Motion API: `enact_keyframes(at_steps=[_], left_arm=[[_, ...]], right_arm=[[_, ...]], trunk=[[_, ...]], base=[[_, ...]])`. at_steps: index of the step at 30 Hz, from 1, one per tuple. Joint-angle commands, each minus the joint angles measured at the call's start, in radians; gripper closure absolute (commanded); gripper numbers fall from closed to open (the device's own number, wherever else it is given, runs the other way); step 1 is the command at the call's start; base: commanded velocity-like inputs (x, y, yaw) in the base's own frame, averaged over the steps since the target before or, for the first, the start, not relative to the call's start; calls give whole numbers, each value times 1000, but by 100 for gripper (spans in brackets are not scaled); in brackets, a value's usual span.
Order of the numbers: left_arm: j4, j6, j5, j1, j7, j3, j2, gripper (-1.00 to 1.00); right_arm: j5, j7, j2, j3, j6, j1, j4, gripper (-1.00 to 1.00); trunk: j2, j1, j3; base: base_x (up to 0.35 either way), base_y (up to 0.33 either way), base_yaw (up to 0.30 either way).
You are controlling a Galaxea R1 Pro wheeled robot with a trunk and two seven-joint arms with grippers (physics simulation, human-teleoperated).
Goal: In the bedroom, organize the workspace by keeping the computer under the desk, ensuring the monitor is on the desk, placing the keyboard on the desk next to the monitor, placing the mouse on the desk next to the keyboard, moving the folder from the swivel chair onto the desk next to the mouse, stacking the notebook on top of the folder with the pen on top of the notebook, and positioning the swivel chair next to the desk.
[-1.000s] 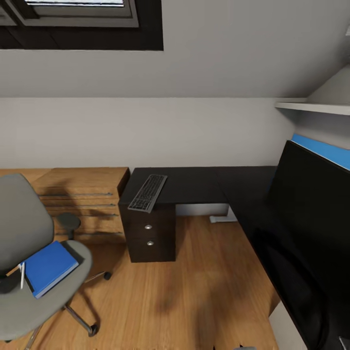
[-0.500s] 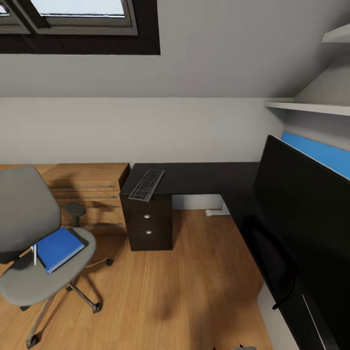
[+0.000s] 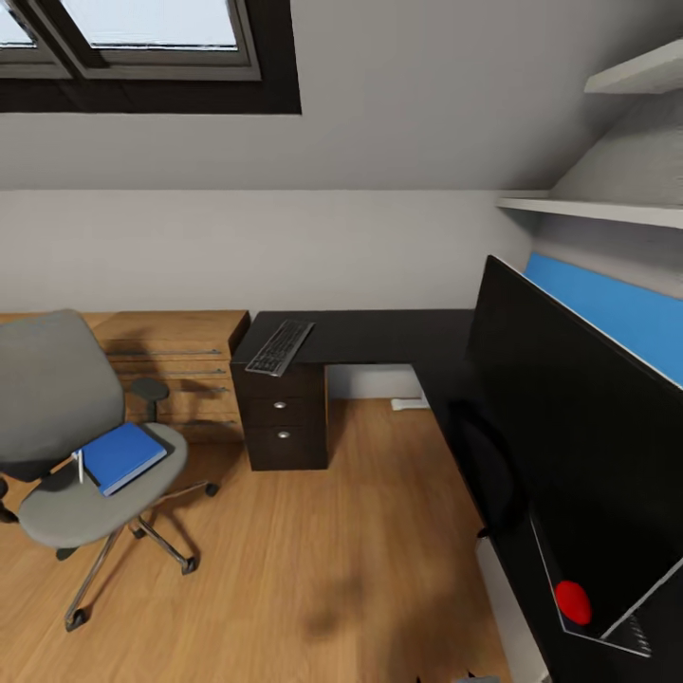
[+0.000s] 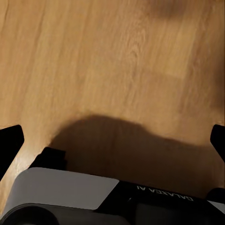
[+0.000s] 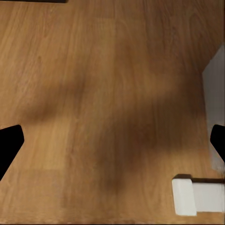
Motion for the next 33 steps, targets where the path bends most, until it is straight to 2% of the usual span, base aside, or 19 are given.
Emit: enact_keyframes(at_steps=[1,33], left_arm=[[-2,2,6,0,3,1,0,-100],[-1,1,6,0,3,2,0,-100]], right_arm=[[11,-10,0,2,-1,-1,1,-100],[12,-9,0,3,-1,-1,1,-100]], trunk=[[-1,-1,-1],[-1,-1,-1]], base=[[-301,-167,0],[-294,-168,0]])
